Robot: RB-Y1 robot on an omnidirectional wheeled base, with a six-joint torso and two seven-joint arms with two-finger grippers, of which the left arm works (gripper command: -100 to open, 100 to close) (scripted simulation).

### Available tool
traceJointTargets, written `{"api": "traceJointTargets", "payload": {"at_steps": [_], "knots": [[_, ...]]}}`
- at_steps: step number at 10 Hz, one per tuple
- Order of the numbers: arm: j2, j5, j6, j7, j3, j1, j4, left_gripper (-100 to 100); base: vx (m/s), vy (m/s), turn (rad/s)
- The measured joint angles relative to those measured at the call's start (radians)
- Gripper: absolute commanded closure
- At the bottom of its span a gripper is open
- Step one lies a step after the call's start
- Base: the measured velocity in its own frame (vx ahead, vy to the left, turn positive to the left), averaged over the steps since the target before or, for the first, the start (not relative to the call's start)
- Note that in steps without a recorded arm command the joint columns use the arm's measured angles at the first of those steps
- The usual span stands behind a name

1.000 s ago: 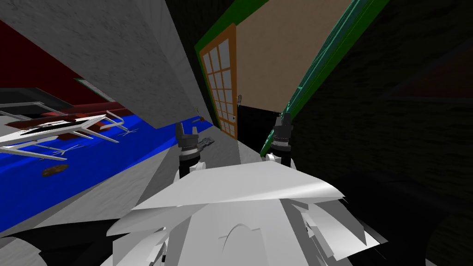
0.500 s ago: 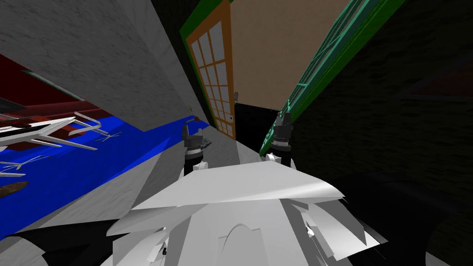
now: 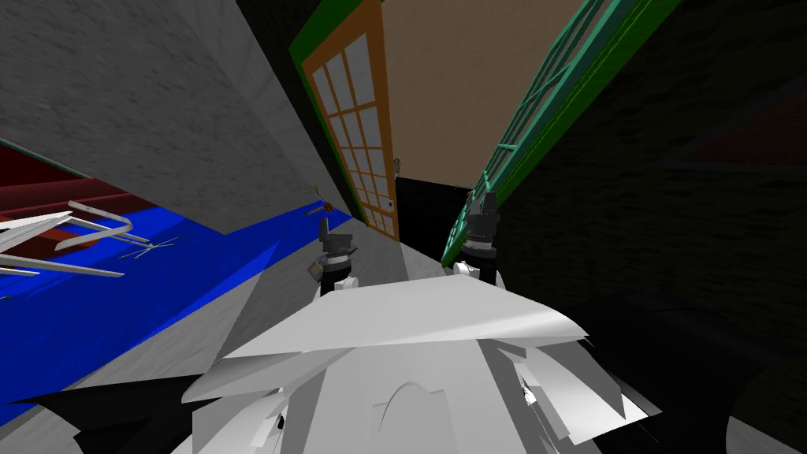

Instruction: Push the door open

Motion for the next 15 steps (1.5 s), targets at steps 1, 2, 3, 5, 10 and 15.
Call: {"api": "traceJointTargets", "payload": {"at_steps": [1, 2, 3, 5, 10, 15], "knots": [[0.006, 0.011, -0.002, 0.016, -0.006, -0.004, 0.013, -100, 0.076, 0.031, -0.109], [0.013, 0.023, -0.006, 0.034, -0.009, -0.012, 0.033, -100, 0.082, 0.032, -0.12], [0.017, 0.032, -0.012, 0.05, -0.019, -0.011, 0.047, -100, 0.086, 0.031, -0.126], [0.032, 0.056, -0.022, 0.086, -0.028, -0.018, 0.077, -100, 0.1, 0.028, -0.117], [0.06, 0.116, -0.046, 0.176, -0.062, -0.048, 0.174, -100, 0.086, 0.046, -0.131], [0.088, 0.176, -0.08, 0.27, -0.103, -0.066, 0.27, -100, 0.085, 0.047, -0.139]]}}
